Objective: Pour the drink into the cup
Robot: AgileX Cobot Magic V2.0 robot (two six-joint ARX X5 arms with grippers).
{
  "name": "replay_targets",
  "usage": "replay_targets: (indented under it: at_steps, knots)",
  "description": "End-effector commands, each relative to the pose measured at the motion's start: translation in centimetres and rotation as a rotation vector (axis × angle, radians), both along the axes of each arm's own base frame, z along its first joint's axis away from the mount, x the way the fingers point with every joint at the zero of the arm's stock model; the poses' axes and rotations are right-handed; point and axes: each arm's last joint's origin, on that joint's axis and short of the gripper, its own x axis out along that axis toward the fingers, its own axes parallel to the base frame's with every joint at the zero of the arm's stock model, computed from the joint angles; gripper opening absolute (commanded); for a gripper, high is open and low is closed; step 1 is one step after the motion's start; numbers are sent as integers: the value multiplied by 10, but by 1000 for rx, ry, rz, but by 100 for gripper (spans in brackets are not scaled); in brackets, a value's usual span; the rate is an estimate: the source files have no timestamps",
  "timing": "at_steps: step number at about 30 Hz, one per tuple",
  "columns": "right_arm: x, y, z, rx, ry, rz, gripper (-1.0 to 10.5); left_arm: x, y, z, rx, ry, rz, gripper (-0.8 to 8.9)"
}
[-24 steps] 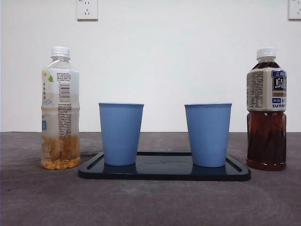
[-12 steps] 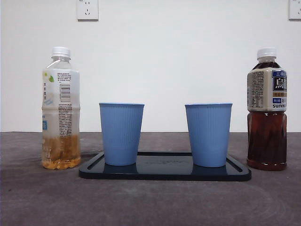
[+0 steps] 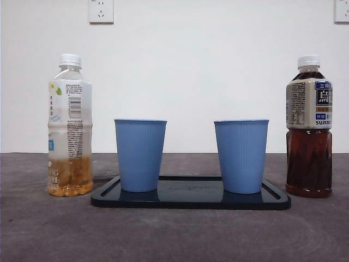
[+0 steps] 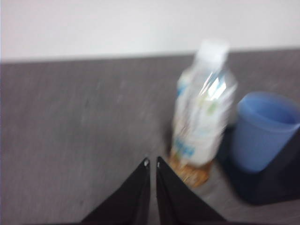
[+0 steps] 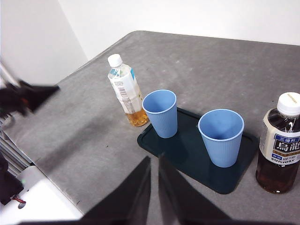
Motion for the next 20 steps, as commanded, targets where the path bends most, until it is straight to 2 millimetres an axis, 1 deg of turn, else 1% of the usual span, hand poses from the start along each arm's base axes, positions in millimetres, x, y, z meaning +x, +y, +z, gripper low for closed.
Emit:
replay_targets:
  at_steps: [1,4,8,15,20]
  knots:
    - [-2,-1,5,3,-32,10,24,6,2,-28,3,-46,19,20]
    - [-2,-1,5,3,-32,10,24,7,3,-49,-17,-88,63,20]
    - [-2,-1,5,3,-32,10,24,7,5,-63,-63,-135,146,20]
    - [-2,-1,5,4,-32,10,24,5,7,-66,-41,-112,211,20]
    - [-2,-1,5,4,-32,10,24,5,7,-68,-49,-92,216,20]
